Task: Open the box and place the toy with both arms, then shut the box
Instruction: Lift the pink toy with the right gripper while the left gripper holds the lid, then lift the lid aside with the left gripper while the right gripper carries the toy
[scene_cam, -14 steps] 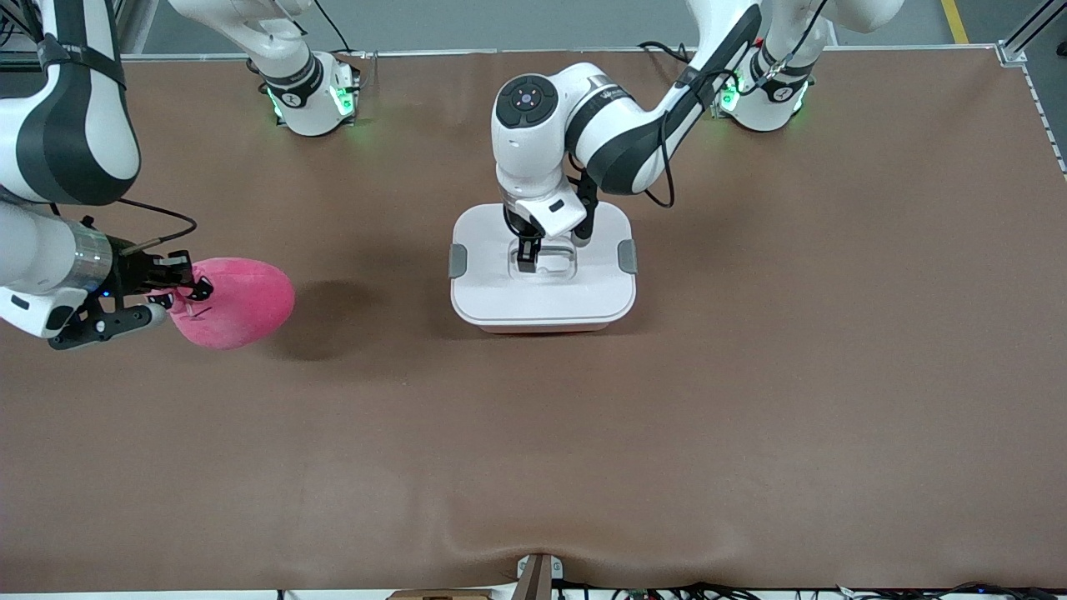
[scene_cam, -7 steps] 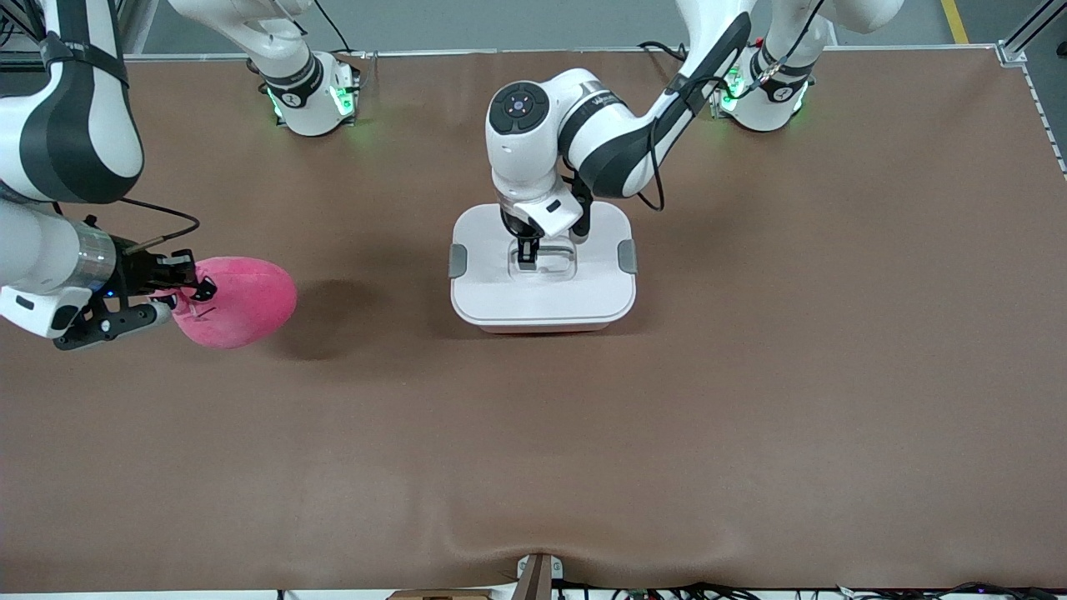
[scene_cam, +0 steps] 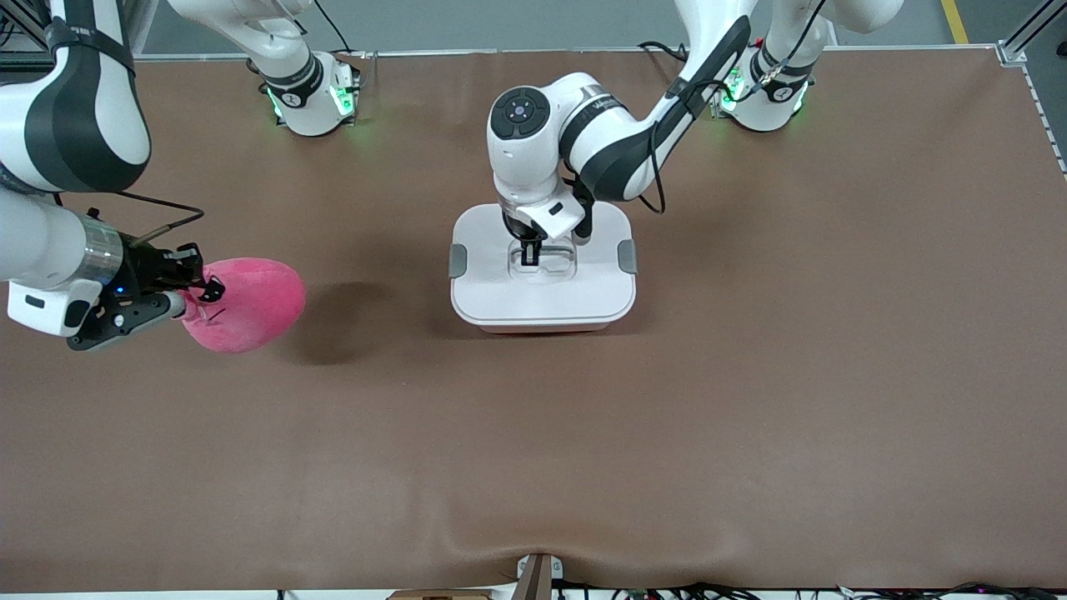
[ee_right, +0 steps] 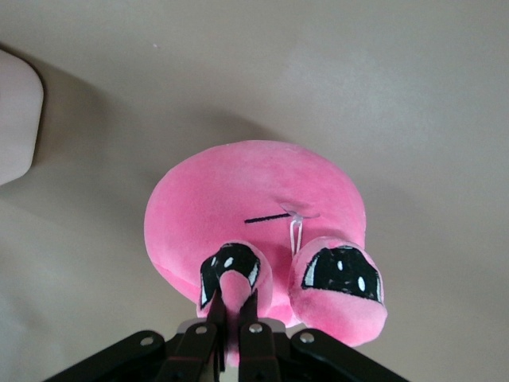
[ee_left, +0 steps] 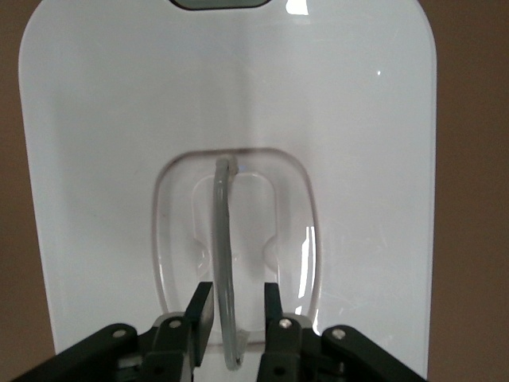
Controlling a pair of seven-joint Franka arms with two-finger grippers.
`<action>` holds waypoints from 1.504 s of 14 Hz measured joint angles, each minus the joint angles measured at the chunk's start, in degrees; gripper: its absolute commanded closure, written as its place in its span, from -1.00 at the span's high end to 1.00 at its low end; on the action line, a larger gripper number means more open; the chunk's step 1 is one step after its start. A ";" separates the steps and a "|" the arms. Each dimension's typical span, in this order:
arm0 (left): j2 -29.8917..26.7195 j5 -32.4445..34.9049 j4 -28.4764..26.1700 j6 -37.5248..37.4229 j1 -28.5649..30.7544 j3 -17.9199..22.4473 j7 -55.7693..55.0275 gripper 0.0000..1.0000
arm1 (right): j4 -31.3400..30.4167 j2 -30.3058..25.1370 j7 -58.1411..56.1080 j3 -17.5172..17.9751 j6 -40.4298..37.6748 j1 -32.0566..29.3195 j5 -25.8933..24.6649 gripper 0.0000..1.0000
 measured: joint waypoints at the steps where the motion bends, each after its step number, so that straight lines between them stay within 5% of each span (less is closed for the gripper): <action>1: 0.00 0.00 0.00 0.00 0.01 0.02 0.00 -0.62 | 0.08 -0.18 -1.80 0.02 -0.12 0.04 0.06 -1.00; 7: 0.00 0.01 -0.01 -0.03 0.01 0.02 1.17 -1.00 | 0.31 -1.75 -11.17 0.14 -1.57 0.58 0.31 -1.00; 21: -0.91 0.01 0.89 -2.51 0.05 -0.02 4.39 -1.00 | 0.49 -8.76 -20.58 0.54 -3.46 13.27 0.61 -1.00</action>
